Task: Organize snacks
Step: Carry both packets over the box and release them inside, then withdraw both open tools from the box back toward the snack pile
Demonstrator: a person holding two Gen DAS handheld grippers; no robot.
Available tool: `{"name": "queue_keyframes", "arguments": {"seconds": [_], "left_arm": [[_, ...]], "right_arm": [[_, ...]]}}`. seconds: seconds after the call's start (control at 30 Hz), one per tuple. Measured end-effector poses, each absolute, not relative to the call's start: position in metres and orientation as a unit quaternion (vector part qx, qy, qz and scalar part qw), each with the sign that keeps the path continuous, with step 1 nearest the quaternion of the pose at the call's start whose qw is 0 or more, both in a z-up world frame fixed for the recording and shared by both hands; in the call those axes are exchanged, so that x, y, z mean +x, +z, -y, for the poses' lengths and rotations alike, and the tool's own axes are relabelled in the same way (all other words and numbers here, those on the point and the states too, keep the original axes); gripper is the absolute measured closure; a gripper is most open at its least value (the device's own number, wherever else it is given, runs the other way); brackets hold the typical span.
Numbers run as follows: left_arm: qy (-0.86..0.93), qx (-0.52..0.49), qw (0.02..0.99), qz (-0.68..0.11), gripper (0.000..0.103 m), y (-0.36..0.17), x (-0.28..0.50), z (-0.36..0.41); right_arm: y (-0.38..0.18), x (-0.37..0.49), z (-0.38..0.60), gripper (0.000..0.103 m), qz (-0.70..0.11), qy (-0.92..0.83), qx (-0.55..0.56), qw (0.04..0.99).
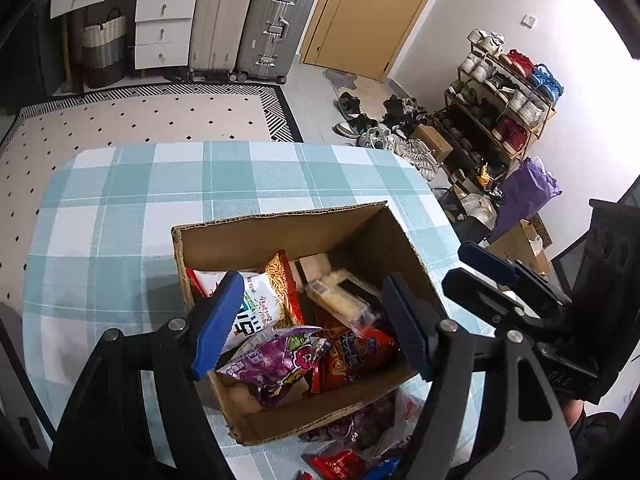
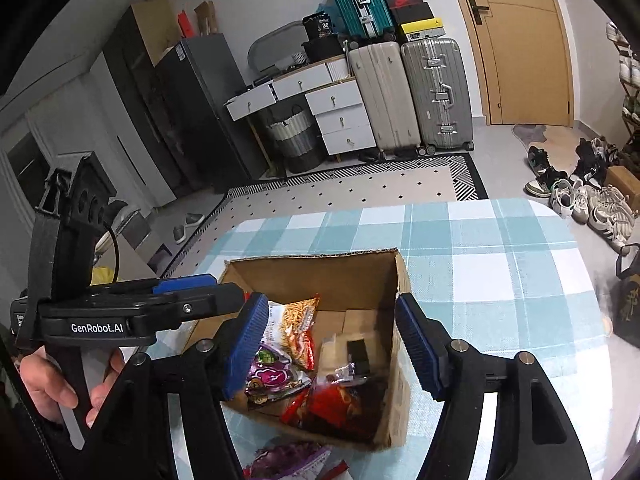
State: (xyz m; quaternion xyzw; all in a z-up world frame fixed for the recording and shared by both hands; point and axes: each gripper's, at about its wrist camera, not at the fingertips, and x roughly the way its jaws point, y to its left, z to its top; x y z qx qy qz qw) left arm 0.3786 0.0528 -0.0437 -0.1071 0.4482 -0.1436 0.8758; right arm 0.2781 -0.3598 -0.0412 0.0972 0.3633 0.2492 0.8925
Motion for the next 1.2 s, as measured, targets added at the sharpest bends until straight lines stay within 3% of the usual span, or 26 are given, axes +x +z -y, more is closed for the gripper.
{"name": "queue_keyframes", "arguments": {"seconds": [0.3, 0.43, 0.57, 0.63, 1.2], "left_arm": [[-0.135, -0.094, 0.887, -0.432, 0.033, -0.025, 0.346, -0.05], [-0.14, -0.086, 0.892, -0.421, 0.033, -0.013, 0.327, -0.046], [-0.131, -0.072, 0.902, -0.406, 0.028, 0.0, 0.305, -0.041], [-0.129, -0.068, 0.905, -0.4, 0.024, 0.005, 0.295, -0.039], [-0.104, -0.051, 0.924, -0.364, 0.016, 0.029, 0.203, -0.034]], "right_arm": [[-0.015, 0.247, 0.364, 0.035, -0.339, 0.254, 0.089, 0.902], [0.001, 0.229, 0.365, 0.03, -0.324, 0.255, 0.086, 0.907], [0.014, 0.211, 0.365, 0.029, -0.315, 0.257, 0.078, 0.91], [0.021, 0.2, 0.367, 0.023, -0.306, 0.259, 0.078, 0.913], [0.045, 0.107, 0.379, 0.015, -0.275, 0.264, 0.07, 0.922]]}}
